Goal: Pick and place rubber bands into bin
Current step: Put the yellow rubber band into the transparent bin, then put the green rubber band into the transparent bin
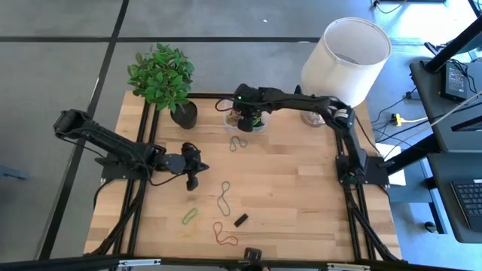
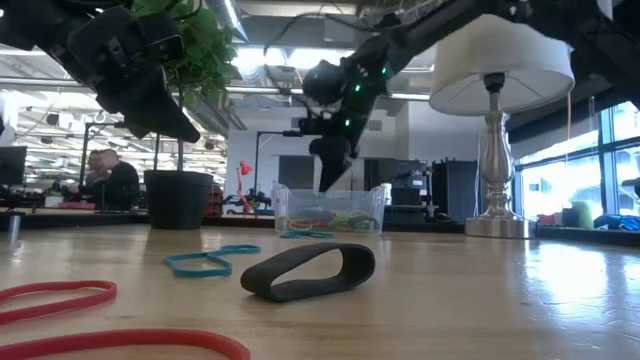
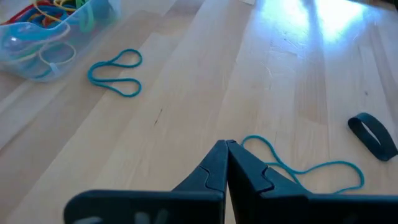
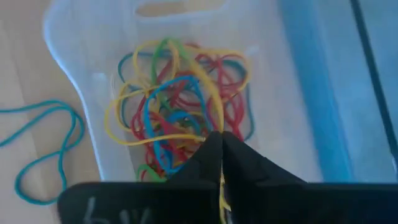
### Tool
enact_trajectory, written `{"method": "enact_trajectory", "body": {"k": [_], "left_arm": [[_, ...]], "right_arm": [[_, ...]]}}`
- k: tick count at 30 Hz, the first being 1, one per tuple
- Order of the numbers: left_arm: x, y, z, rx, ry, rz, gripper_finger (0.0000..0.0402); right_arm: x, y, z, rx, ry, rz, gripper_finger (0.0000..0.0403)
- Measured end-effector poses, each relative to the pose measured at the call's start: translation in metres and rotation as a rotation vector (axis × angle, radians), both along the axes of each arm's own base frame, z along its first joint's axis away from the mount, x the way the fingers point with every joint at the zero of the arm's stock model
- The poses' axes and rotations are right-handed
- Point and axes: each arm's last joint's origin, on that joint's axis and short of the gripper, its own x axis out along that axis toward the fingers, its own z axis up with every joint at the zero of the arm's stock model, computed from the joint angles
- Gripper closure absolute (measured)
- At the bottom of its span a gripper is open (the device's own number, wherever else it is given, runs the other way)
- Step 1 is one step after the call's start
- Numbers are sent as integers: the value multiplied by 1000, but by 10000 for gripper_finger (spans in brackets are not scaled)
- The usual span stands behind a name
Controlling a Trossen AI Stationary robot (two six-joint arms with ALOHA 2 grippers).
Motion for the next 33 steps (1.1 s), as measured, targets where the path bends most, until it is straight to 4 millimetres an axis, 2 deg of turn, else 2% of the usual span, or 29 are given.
{"method": "enact_trajectory", "body": {"k": [3,8,16,20,23,26,31,33], "left_arm": [[0,0,0,-17,-4,16,400],[0,0,0,-15,-5,21,400],[0,0,0,-16,-4,18,400],[0,-2,3,-28,37,-24,400],[3,-7,13,1,98,-105,400],[7,-13,24,32,151,-149,400],[11,-29,30,29,304,-240,400],[14,-37,31,22,374,-252,400]], "right_arm": [[1,-5,-12,16,21,-13,376],[-1,-6,-8,62,-3,-16,338],[-13,-1,33,56,-84,-53,263],[-31,10,59,139,-86,-114,255],[-42,31,73,212,-77,-145,275],[-51,66,79,250,-98,-125,311],[-72,125,71,320,-199,-116,389],[-84,149,66,373,-262,-139,394]]}}
